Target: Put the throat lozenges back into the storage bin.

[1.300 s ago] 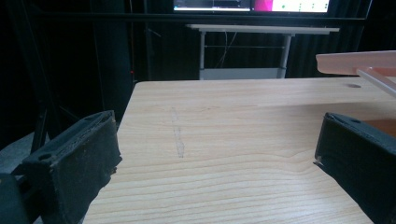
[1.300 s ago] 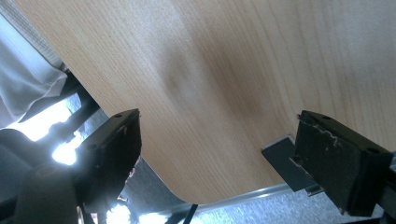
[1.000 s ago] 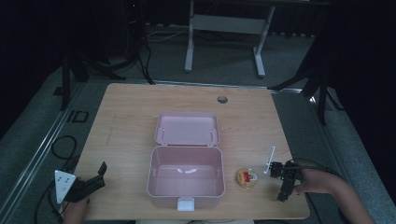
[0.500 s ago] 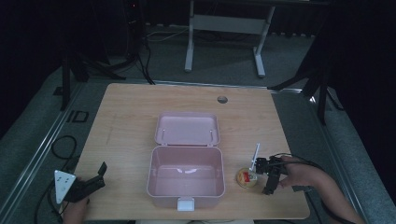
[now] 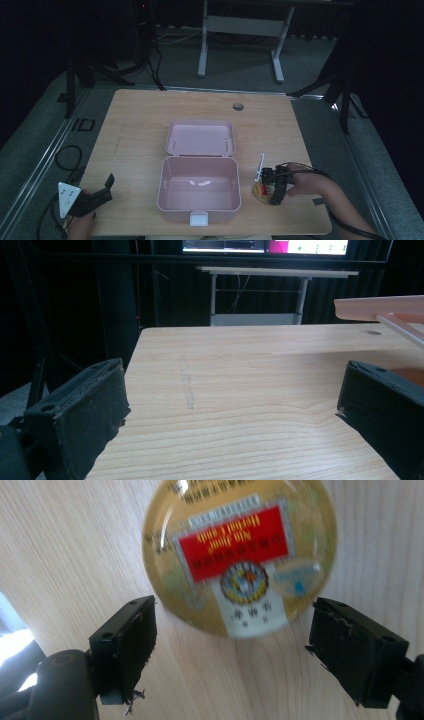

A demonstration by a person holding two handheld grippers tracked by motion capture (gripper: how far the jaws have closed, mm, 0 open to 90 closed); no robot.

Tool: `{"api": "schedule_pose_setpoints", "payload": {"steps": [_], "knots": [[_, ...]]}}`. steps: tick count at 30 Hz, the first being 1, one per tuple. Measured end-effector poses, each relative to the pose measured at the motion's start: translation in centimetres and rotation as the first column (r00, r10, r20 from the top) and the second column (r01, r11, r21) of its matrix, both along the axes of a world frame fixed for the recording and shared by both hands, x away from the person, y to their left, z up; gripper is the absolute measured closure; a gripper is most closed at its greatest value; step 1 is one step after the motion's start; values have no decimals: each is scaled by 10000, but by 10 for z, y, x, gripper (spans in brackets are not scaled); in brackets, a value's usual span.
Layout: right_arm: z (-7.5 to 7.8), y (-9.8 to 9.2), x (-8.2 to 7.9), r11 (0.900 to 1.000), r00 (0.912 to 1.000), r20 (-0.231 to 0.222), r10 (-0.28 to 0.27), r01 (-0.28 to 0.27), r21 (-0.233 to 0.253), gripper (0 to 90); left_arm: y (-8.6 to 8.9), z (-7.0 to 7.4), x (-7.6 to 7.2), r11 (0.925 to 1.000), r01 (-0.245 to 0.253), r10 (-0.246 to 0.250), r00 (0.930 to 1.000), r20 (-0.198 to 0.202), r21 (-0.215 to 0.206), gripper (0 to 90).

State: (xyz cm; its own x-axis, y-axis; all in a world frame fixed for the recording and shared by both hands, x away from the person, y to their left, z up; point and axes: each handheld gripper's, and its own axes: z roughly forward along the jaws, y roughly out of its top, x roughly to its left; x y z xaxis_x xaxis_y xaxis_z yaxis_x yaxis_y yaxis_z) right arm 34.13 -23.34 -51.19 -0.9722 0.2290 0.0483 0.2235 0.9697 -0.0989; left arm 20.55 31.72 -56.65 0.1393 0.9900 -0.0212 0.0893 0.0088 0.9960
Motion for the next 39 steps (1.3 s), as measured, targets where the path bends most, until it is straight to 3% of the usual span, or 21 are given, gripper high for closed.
{"api": "schedule_pose_setpoints", "payload": {"steps": [10,18,39], "knots": [[-10,21,4,9987,9988,-42,497,-497,141,188,0,0,0,10000,50,-50,10000,14,-33,3],[-7,26,4,9977,9977,-33,681,-681,65,201,1,0,0,9999,98,-98,10000,-15,-81,3],[56,11,-6,9941,9970,393,667,-697,829,207,1,0,0,9999,85,-86,9999,-68,-96,3]]}}
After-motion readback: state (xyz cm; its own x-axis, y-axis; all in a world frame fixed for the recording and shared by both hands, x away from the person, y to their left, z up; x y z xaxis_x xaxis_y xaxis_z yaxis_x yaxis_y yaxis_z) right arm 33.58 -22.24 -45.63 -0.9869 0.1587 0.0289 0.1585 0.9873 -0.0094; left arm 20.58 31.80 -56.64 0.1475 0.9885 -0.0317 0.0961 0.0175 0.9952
